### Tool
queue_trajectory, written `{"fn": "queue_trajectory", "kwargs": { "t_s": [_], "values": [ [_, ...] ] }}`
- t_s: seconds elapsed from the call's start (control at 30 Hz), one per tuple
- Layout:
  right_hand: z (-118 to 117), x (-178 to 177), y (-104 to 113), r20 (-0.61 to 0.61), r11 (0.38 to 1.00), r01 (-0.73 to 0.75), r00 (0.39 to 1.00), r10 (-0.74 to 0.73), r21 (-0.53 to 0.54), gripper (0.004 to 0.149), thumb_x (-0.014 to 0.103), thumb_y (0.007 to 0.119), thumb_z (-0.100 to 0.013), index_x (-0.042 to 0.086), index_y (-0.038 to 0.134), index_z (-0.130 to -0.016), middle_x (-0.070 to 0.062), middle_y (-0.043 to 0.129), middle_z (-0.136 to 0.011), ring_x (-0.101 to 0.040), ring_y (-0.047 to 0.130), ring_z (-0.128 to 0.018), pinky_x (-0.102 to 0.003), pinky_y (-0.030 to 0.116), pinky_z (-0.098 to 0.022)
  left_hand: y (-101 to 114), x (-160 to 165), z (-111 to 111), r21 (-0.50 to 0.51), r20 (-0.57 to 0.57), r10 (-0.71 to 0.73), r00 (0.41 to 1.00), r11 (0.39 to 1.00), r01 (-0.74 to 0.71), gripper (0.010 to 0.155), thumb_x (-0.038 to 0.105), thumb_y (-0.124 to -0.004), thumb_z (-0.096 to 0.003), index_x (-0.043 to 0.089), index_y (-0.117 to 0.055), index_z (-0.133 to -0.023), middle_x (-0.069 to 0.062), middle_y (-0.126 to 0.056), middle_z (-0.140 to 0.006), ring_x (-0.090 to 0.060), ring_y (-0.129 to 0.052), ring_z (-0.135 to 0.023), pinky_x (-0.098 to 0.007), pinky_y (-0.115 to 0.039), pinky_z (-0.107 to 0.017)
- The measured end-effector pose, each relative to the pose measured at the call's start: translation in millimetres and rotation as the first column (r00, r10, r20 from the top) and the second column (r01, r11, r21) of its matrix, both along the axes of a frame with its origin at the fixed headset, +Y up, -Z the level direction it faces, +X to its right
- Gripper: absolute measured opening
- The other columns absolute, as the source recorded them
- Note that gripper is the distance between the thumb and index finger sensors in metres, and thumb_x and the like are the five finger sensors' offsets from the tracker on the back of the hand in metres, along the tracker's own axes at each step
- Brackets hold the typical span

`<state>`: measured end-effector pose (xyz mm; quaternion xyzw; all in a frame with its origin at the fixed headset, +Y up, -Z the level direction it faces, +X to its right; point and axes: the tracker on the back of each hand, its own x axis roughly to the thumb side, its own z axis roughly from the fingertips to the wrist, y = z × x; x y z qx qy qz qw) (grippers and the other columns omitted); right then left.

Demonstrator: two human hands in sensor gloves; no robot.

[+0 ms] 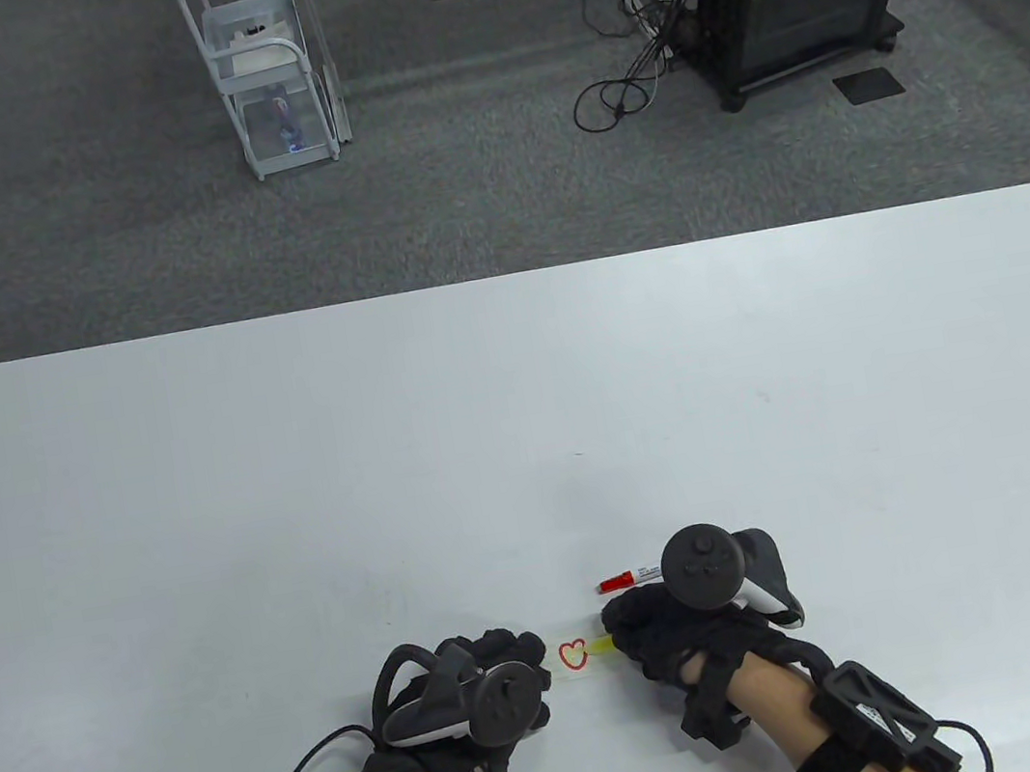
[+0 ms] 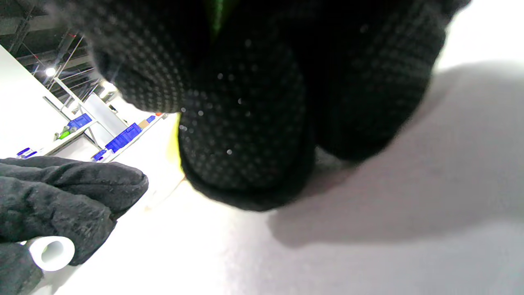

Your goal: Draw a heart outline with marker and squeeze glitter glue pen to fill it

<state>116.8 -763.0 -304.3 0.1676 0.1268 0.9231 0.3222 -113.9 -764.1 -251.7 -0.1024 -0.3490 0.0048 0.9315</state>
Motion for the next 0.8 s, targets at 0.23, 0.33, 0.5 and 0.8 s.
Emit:
{"fn": "queue_trajectory", "kwargs": {
  "t_s": [0.23,0.33,0.5,0.8],
  "values": [
    [0.1,-0.4,0.0,-0.010,1.000,-0.003,1.000,0.003,-0.006,0.044,0.030,0.087,-0.040,0.010,0.092,-0.078,-0.011,0.106,-0.056,-0.011,0.112,-0.028,-0.034,0.100,-0.028,-0.1,-0.1,0.2,-0.001,0.000,0.000,1.000,1.000,0.000,0.046,0.049,-0.074,-0.0499,0.025,-0.078,-0.090,0.000,-0.071,-0.111,-0.029,-0.072,-0.101,-0.055,-0.066,-0.069],
    [0.2,-0.6,0.0,-0.008,1.000,-0.002,1.000,0.002,-0.003,0.043,0.030,0.087,-0.040,0.011,0.092,-0.078,-0.011,0.106,-0.056,-0.011,0.112,-0.027,-0.034,0.100,-0.027,-0.1,-0.1,0.3,-0.001,0.001,0.001,1.000,1.000,-0.001,0.046,0.049,-0.074,-0.0500,0.025,-0.078,-0.090,0.000,-0.071,-0.111,-0.029,-0.072,-0.101,-0.056,-0.066,-0.069],
    [0.3,-0.6,-0.3,-0.014,1.000,0.001,1.000,-0.001,-0.007,0.043,0.031,0.088,-0.039,0.012,0.093,-0.078,-0.011,0.106,-0.055,-0.011,0.112,-0.027,-0.034,0.099,-0.028,-0.1,-0.1,0.3,-0.001,0.001,0.001,1.000,1.000,-0.001,0.046,0.049,-0.075,-0.0500,0.025,-0.078,-0.090,0.000,-0.071,-0.111,-0.029,-0.072,-0.101,-0.056,-0.066,-0.069],
    [1.3,4.8,-2.6,0.019,0.998,0.053,0.998,-0.052,-0.018,0.045,0.032,0.086,-0.042,0.010,0.090,-0.081,-0.011,0.105,-0.058,-0.012,0.112,-0.029,-0.035,0.098,-0.028,-0.1,-0.1,0.3,-0.001,0.001,0.001,1.000,1.000,-0.001,0.046,0.049,-0.075,-0.0500,0.025,-0.078,-0.090,0.000,-0.071,-0.111,-0.029,-0.072,-0.102,-0.056,-0.066,-0.069]
  ]
}}
